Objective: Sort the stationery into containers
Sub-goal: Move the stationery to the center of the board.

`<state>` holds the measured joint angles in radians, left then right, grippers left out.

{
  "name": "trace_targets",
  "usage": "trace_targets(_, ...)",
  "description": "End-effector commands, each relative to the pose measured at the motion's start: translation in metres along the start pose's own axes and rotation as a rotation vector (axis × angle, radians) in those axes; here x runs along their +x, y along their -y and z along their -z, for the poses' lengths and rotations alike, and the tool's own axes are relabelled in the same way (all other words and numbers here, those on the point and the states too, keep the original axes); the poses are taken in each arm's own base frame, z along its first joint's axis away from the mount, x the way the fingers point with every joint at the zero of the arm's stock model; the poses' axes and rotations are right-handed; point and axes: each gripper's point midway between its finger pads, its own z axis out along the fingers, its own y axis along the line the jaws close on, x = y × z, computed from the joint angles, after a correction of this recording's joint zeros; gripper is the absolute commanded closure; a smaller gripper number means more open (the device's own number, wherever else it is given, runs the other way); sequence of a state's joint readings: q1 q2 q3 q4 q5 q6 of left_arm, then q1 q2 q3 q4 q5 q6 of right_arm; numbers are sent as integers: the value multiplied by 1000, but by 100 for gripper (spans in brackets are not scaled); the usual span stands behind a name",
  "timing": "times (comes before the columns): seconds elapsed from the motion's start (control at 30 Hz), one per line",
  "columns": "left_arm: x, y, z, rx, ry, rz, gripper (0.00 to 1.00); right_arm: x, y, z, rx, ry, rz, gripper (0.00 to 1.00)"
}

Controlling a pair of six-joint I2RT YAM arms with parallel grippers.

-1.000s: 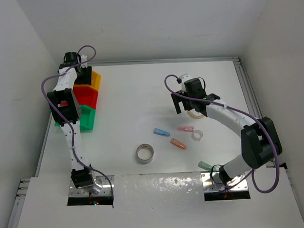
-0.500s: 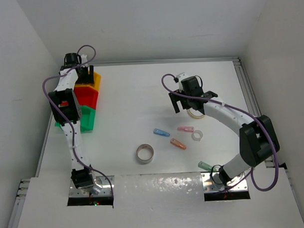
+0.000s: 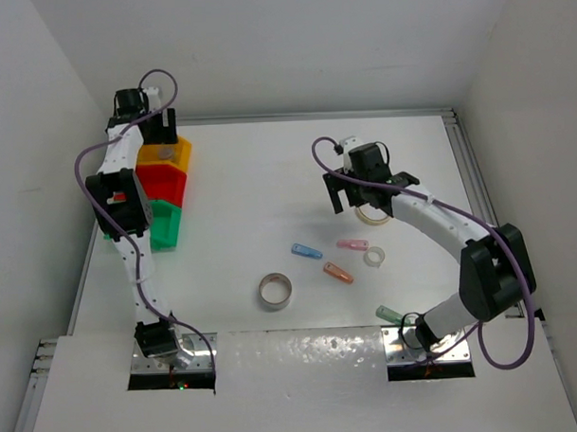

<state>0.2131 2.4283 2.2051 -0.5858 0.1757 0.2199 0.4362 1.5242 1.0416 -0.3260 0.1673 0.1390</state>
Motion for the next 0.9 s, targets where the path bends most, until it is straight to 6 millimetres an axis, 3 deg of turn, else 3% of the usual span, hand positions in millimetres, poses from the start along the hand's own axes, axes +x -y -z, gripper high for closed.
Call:
trace_targets(0.0, -94, 3, 79, 2, 253, -45, 17, -20, 11, 18, -16, 77, -97, 1)
trace_targets(0.07, -101, 10, 92, 13, 269, -59, 16, -18, 21, 20, -6, 84, -157, 1)
trace_targets(0.13, -115, 22, 117, 16, 309, -96, 15, -15, 25, 23, -18, 97, -200, 1)
trace_targets(0.17, -114, 35, 122, 27, 303, -119, 15, -14, 31, 23, -12, 104, -219, 2)
trace_targets(0.23, -127, 53, 156, 29, 338, -193, 16, -8, 35, 25, -2, 116, -241, 2)
trace_targets(0.27, -118, 75, 163, 64, 302, -236, 17, -6, 39, 25, 8, 113, -249, 3)
trace_targets(0.3, -123, 92, 187, 84, 320, -284, 18, 1, 41, 25, 17, 101, -257, 2)
trace_targets(0.33, -115, 109, 195, 122, 298, -357, 20, 3, 44, 27, 29, 100, -264, 2)
trace_targets(0.37, -90, 154, 211, 213, 228, -431, 21, 12, 49, 27, 49, 77, -284, 2)
trace_targets(0.43, -51, 194, 221, 325, 129, -577, 23, 16, 53, 31, 51, 72, -307, 2)
trace_targets(0.47, 4, 237, 223, 428, -22, -659, 25, 18, 53, 33, 30, 71, -327, 3)
trace_targets(0.53, 53, 272, 236, 512, -130, -758, 29, 24, 52, 39, 23, 88, -341, 3)
trace_targets(0.57, 102, 298, 245, 594, -242, -823, 30, 36, 54, 38, 35, 76, -350, 3)
trace_targets(0.63, 157, 318, 256, 726, -359, -902, 32, 42, 58, 41, 65, 86, -366, 3)
trace_targets(0.67, 174, 333, 273, 786, -368, -963, 33, 49, 60, 44, 84, 76, -374, 3)
trace_targets(0.77, 213, 358, 297, 905, -372, -1034, 30, 62, 64, 52, 133, 44, -407, 4)
trace_targets(0.87, 240, 369, 298, 884, -354, -1075, 29, 70, 62, 58, 144, 24, -440, 4)
